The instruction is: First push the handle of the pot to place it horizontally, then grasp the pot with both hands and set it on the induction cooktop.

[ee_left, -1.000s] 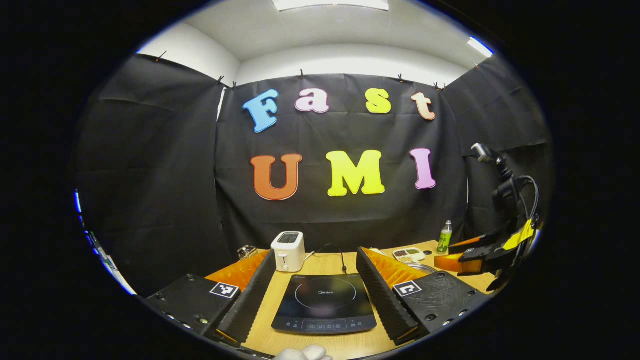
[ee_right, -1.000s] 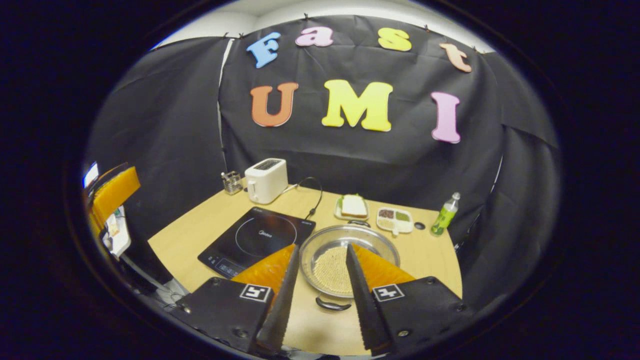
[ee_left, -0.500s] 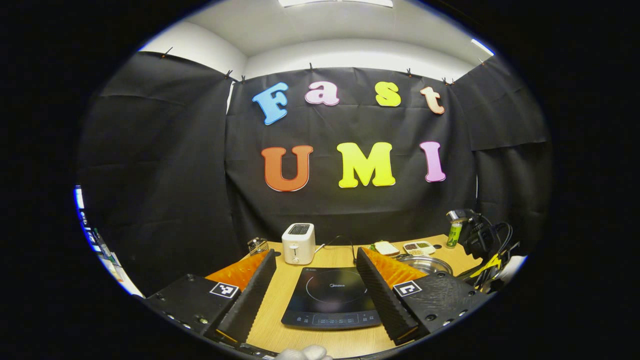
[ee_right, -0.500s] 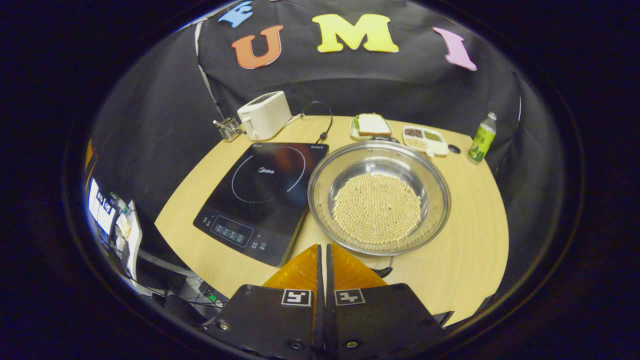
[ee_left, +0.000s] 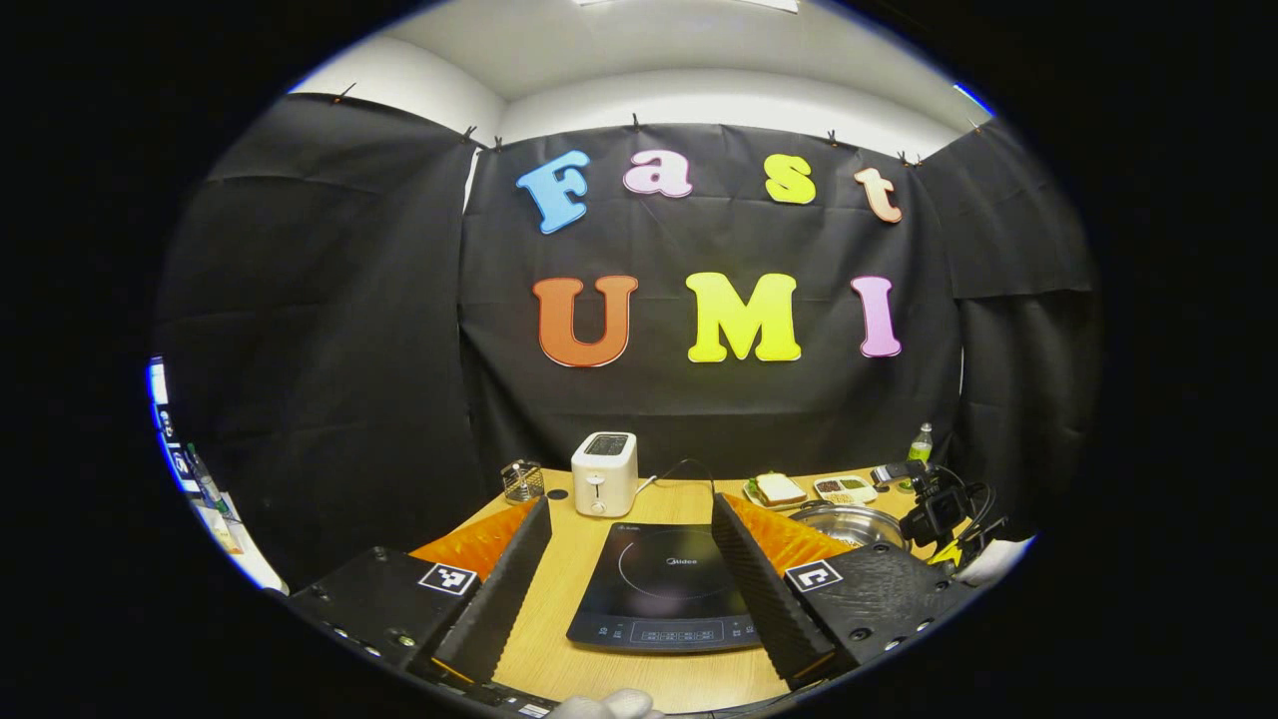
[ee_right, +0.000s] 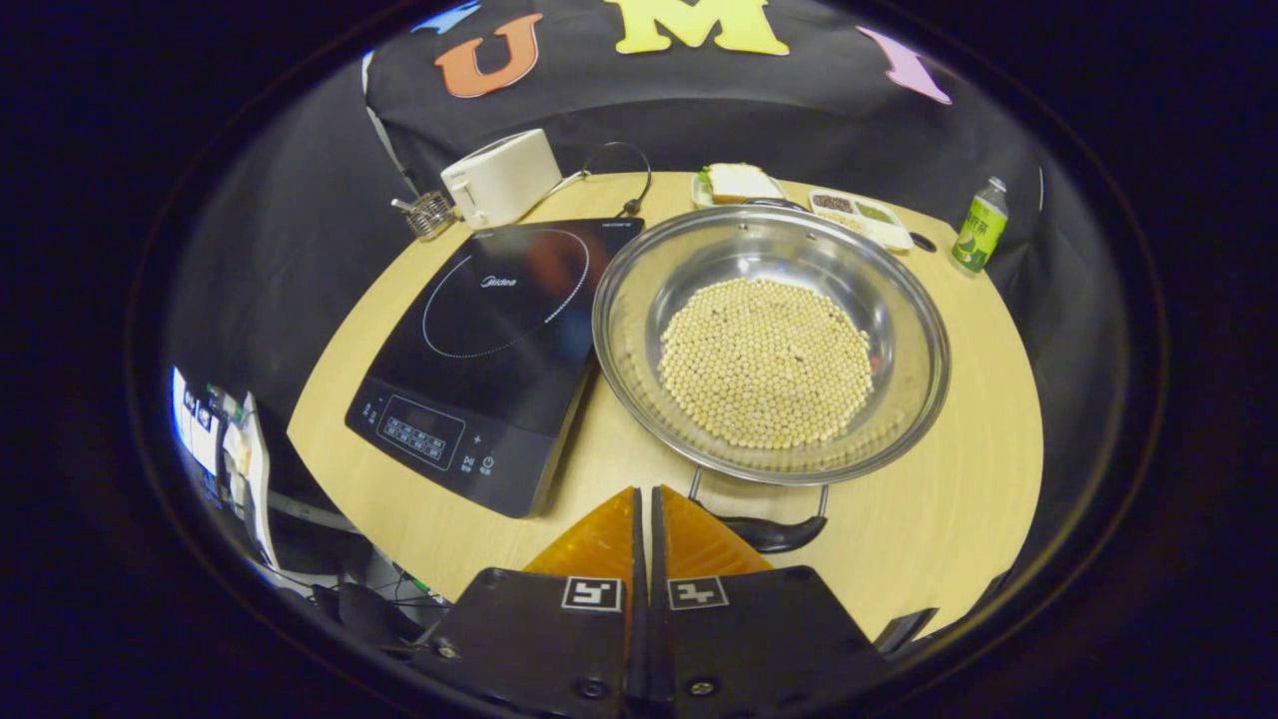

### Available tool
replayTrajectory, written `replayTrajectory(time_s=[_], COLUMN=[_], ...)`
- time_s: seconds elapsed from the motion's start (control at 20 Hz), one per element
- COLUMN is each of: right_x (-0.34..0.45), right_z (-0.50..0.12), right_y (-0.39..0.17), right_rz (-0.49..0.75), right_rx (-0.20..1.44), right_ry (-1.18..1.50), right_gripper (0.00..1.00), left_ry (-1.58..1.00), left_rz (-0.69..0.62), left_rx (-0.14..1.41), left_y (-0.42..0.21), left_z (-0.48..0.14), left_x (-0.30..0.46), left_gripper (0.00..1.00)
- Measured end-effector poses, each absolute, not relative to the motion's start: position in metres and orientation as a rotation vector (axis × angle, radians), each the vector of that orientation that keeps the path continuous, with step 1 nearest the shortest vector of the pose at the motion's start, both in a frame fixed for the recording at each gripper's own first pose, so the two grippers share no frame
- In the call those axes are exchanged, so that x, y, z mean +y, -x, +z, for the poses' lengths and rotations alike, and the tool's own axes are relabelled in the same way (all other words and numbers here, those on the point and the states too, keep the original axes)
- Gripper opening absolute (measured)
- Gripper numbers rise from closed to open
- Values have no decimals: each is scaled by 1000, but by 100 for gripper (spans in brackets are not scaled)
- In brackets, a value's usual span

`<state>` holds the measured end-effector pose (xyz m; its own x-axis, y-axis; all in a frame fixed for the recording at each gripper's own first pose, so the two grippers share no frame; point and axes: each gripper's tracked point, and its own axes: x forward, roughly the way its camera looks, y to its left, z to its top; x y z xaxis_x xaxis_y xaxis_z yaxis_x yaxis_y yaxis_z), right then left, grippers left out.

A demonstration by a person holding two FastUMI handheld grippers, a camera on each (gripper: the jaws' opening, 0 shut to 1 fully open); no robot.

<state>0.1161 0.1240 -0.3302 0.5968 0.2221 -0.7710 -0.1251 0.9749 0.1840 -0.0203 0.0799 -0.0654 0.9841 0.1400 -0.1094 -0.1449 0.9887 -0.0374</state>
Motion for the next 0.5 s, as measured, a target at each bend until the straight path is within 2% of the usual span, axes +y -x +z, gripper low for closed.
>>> replayTrajectory(time_s=[0.1,0.15,0.4,0.45,0.5], right_x=[120,121,111,107,103], right_z=[-334,-336,-346,-347,-349], right_y=[-122,-123,-119,-118,-117], right_rz=[187,189,166,157,151], right_rx=[915,923,936,935,939], right_ry=[-143,-161,-139,-150,-162], right_gripper=[0,4,4,1,4], left_ry=[49,55,62,61,63], left_rz=[143,136,128,127,122], left_rx=[114,114,118,121,122], left_y=[19,20,18,18,19], left_z=[-69,-69,-68,-69,-70], left_x=[79,78,74,73,72], left_gripper=[96,96,96,96,96])
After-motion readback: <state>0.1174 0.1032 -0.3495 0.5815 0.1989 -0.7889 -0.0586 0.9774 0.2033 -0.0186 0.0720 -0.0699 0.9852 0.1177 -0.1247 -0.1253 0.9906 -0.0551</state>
